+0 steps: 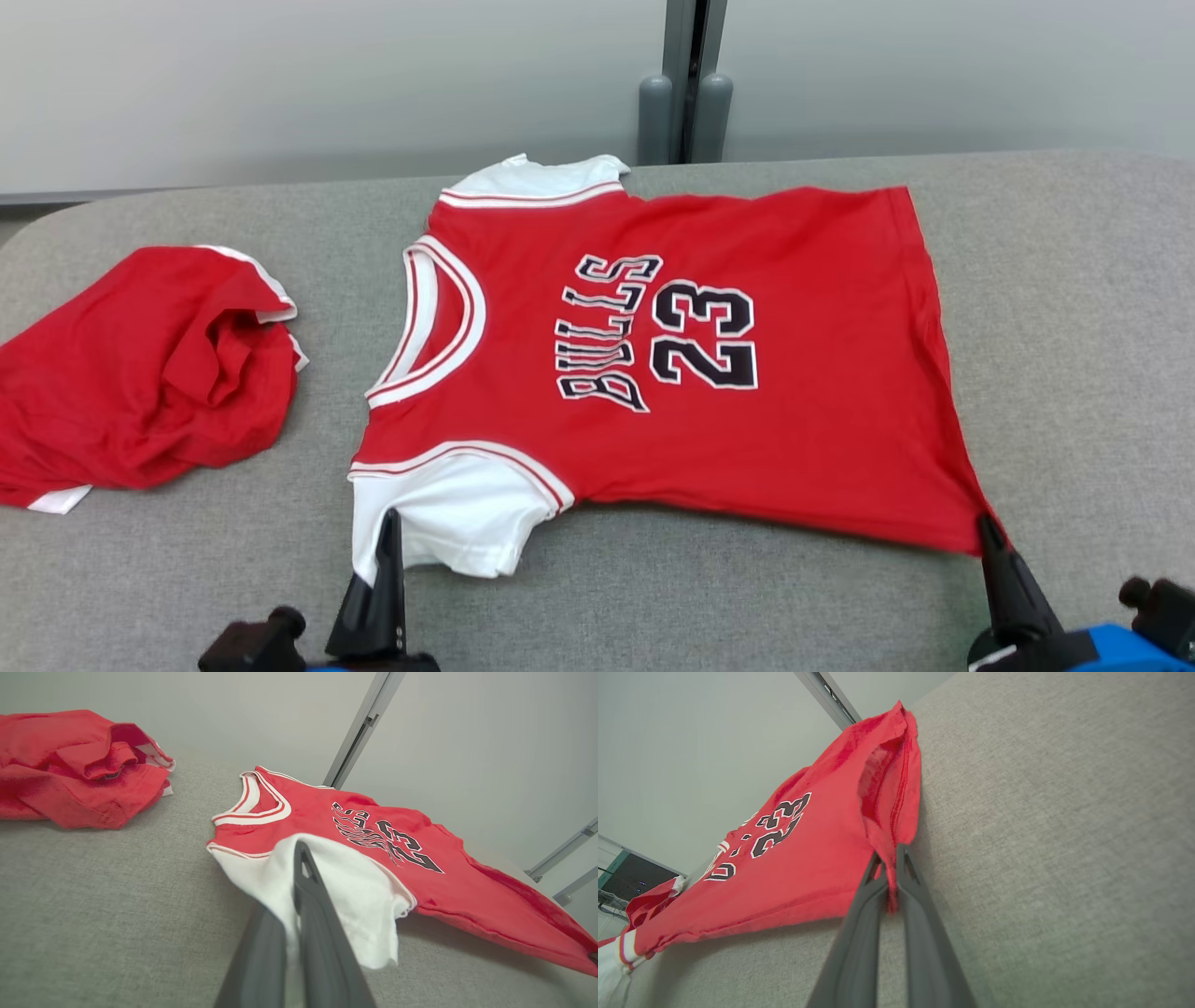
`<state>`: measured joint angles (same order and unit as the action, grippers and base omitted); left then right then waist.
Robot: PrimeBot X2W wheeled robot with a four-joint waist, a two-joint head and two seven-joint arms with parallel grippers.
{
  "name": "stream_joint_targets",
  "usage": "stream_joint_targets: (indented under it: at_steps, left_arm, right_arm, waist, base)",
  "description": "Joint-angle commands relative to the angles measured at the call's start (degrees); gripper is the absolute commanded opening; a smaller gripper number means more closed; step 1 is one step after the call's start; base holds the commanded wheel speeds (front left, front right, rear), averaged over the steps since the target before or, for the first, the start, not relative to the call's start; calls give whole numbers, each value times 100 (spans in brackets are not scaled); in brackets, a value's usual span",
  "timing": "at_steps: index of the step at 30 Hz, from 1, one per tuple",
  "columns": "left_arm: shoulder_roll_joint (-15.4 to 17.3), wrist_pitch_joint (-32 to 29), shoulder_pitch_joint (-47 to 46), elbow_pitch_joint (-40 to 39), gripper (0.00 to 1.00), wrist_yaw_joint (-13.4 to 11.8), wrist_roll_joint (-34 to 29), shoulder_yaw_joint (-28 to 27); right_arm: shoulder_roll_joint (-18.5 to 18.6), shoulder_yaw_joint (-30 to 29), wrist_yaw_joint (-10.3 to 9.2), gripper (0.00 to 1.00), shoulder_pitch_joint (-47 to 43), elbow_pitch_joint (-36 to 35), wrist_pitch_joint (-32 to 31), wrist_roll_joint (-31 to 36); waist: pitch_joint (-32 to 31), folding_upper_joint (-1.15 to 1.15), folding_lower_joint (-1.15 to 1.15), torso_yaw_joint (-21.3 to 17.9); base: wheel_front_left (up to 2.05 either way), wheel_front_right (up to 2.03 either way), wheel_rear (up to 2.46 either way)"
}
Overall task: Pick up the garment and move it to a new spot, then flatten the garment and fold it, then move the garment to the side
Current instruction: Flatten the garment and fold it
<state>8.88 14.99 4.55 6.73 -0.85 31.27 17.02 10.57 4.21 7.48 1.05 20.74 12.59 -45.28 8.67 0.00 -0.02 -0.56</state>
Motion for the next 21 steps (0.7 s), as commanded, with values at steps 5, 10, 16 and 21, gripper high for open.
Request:
stream_joint_targets:
  at_steps: [5,10,16,21]
  left_arm:
    - [26,-10,306,-246,0,-65,42,42]
    - [81,-67,206,-305,0,-17,5,121]
    - [198,-146,-198,-370,0,47,-69,96]
    - [352,-286,-670,-276,0,112,-108,46]
  right_arm:
    - [-159,-228,3,0,-503,-502,-317,218]
    - [-383,-464,3,0,-584,-851,-597,312]
    - [-567,-586,3,0,-378,-1148,-870,227]
    - [-649,-587,3,0,-204,-1284,-1068,184]
  waist:
    - [-110,0,2,-9]
    - [-117,0,2,-52]
    - [-31,0,2,-165]
    - [122,0,2,-300]
  base:
    - [0,0,0]
    - [0,0,0]
    - [0,0,0]
    - [0,0,0]
